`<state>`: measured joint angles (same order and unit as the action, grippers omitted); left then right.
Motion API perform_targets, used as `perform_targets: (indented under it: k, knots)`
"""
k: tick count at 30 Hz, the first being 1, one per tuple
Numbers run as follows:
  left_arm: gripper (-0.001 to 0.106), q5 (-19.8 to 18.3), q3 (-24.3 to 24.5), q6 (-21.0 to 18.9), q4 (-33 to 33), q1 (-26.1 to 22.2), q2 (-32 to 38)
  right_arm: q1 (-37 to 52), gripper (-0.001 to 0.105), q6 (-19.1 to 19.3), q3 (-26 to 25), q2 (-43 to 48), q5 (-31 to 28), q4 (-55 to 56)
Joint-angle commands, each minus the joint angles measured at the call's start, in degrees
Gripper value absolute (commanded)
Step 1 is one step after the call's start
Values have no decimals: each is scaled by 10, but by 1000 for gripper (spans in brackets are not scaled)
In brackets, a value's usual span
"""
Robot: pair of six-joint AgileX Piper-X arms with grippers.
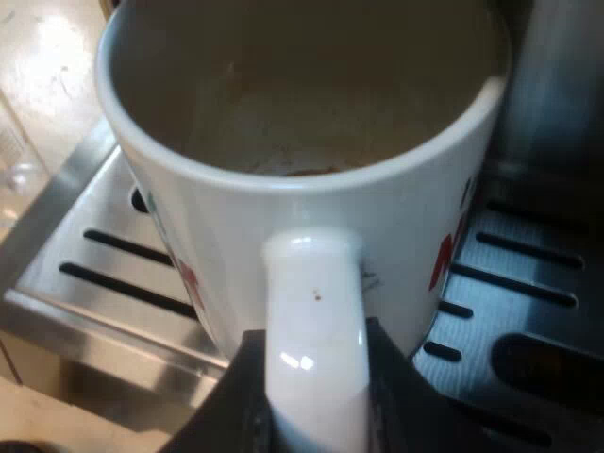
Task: Place mug into machine
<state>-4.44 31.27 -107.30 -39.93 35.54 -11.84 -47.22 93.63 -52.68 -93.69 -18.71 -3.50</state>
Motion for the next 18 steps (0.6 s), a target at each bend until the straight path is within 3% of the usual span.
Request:
perform_targets:
  k: [1, 14, 16, 18]
  knots:
    - [74, -5, 2, -3, 14, 3, 3, 1, 0, 5, -11, 3, -4, -28]
    - [74, -18, 2, -3, 14, 3, 3, -1, 0, 14, -13, -15, -8, -31]
    - [74, -18, 2, -3, 14, 3, 3, -1, 3, 13, -13, -15, -8, -34]
    - [74, -18, 2, -3, 14, 3, 3, -1, 18, 13, -13, -15, -8, -38]
